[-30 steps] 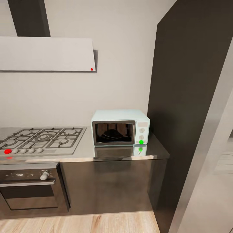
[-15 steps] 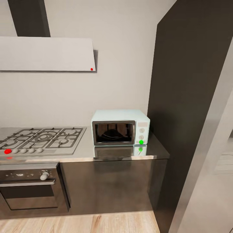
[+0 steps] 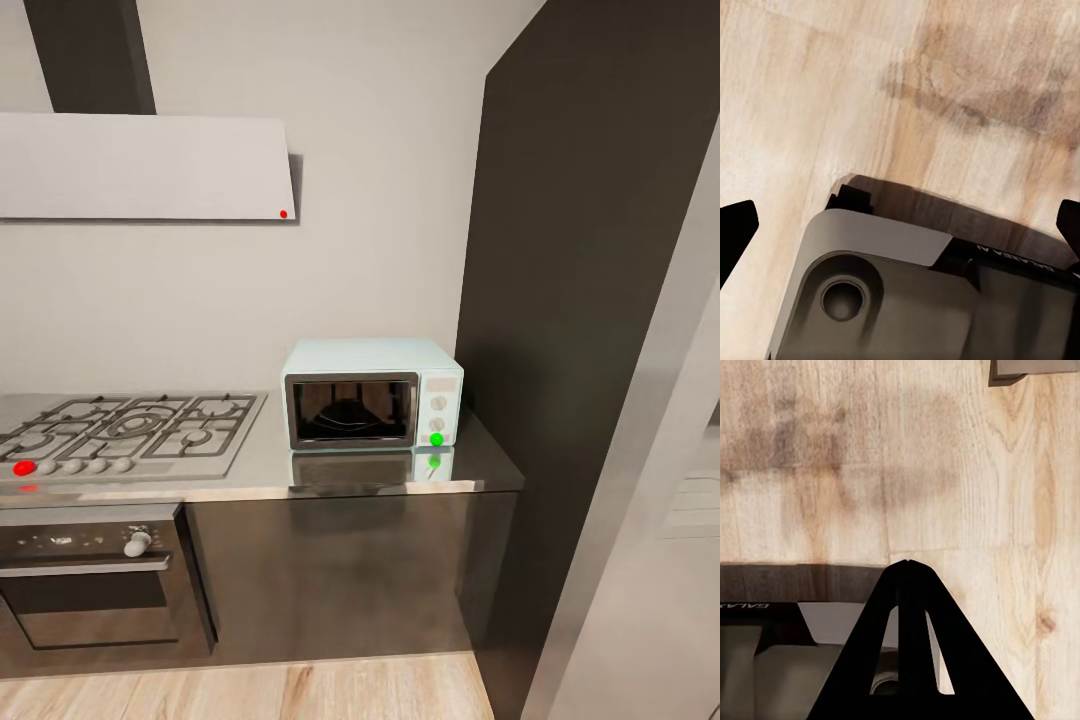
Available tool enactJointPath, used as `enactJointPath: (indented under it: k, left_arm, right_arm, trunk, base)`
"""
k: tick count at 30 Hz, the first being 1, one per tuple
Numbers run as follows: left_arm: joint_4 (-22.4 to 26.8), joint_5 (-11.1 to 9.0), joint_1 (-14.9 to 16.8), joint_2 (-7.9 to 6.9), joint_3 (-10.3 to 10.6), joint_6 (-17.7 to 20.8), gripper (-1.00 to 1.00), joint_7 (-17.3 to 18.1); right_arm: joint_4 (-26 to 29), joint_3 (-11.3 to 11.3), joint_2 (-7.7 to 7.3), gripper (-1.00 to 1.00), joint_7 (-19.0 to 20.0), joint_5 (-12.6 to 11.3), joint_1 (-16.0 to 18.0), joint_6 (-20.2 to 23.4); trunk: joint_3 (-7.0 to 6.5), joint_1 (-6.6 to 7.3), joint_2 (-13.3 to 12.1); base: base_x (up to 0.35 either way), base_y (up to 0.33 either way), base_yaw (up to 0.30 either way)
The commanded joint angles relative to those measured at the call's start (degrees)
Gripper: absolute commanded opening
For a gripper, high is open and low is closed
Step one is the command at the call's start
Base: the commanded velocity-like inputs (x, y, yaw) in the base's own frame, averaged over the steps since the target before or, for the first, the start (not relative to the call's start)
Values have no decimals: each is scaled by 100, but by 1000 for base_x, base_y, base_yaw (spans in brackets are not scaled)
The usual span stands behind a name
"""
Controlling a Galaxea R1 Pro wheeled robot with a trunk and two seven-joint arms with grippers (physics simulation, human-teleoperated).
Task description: In the kitchen, take the popcorn bag from the countertop, put it into the microwave, and heat it until the popcorn is cooked so the cooked popcorn ends up inside the bag.
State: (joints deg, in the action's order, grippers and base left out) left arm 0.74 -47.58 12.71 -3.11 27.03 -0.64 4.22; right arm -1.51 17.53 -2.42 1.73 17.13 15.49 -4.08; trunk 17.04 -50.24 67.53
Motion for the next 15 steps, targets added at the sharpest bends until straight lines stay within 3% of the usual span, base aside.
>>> enactJointPath:
  k: [1,15]
  left_arm:
    - [-6,-59,4,-4,48,-7,100,21]
    - [-7,-59,4,2,48,-7,100,20]
  right_arm:
    - [-16,49,-4,-100,12,45,7,-32]
    - [-19,49,-4,-100,12,45,7,-31]
  trunk:
    - [7,0,4]
    - [7,0,4]
  base:
    - [0,0,0]
    - [0,0,0]
